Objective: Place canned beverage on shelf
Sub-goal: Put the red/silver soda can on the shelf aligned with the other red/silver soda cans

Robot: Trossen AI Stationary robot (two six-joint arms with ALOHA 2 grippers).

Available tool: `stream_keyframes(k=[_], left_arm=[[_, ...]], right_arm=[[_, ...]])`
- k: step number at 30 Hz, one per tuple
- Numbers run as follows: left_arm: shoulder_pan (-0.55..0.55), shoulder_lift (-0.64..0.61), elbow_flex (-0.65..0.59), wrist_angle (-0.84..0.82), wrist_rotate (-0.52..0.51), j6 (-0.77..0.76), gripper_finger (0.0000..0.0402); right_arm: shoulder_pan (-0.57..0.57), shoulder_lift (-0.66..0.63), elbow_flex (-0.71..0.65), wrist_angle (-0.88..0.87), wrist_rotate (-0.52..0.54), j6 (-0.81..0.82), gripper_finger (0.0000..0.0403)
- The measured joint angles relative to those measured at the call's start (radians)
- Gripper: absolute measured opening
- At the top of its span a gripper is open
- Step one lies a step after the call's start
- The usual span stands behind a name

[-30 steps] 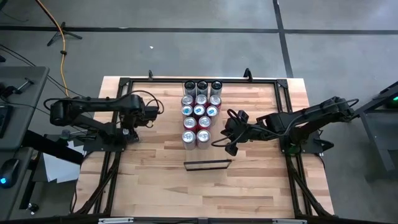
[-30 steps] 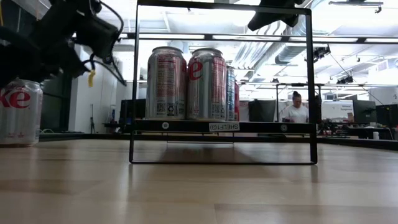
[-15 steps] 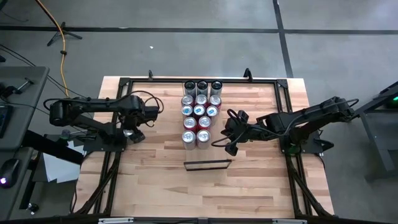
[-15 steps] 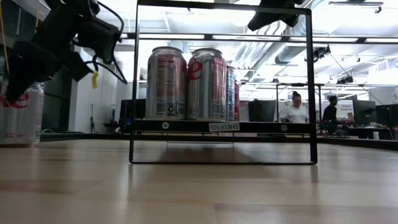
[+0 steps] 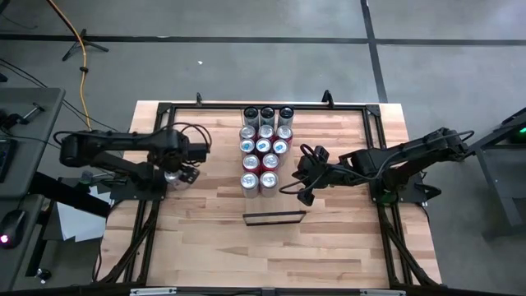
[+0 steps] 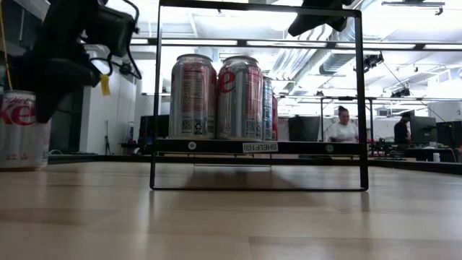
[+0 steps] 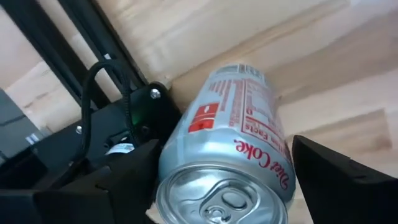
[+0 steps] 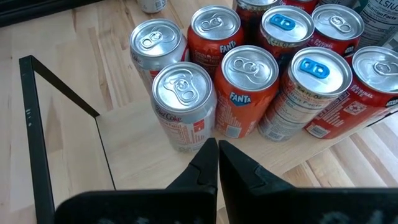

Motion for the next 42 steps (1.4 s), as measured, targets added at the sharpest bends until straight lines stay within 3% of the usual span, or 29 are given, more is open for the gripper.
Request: stream_keyframes(k=[15, 23, 28, 37, 42], left_arm=[[-0.183, -0.021, 0.000, 0.029, -0.010, -0.364, 0.0305], [-0.287, -0.021, 0.000, 0.155, -0.001, -0.449, 0.0305], [-0.329, -0.020, 0.000, 0.244, -0.001, -0.443, 0.0305], [-0.340, -0.020, 0.001, 0.468, 0.009, -0.233, 0.0305], [-0.338, -0.020, 0.048, 0.432, 0.051, -0.092, 0.0305]], right_arm=[[0.000, 0.000, 0.000, -0.002, -0.001, -0.027, 0.0000], [0.000, 0.000, 0.000, -0.002, -0.001, -0.049, 0.0000], [-0.001, 0.000, 0.000, -0.002, -0.001, -0.050, 0.0000], [-0.002, 0.000, 0.000, -0.002, -0.001, -0.056, 0.0000], [-0.002, 0.000, 0.000, -0.002, -0.001, -0.056, 0.0000]])
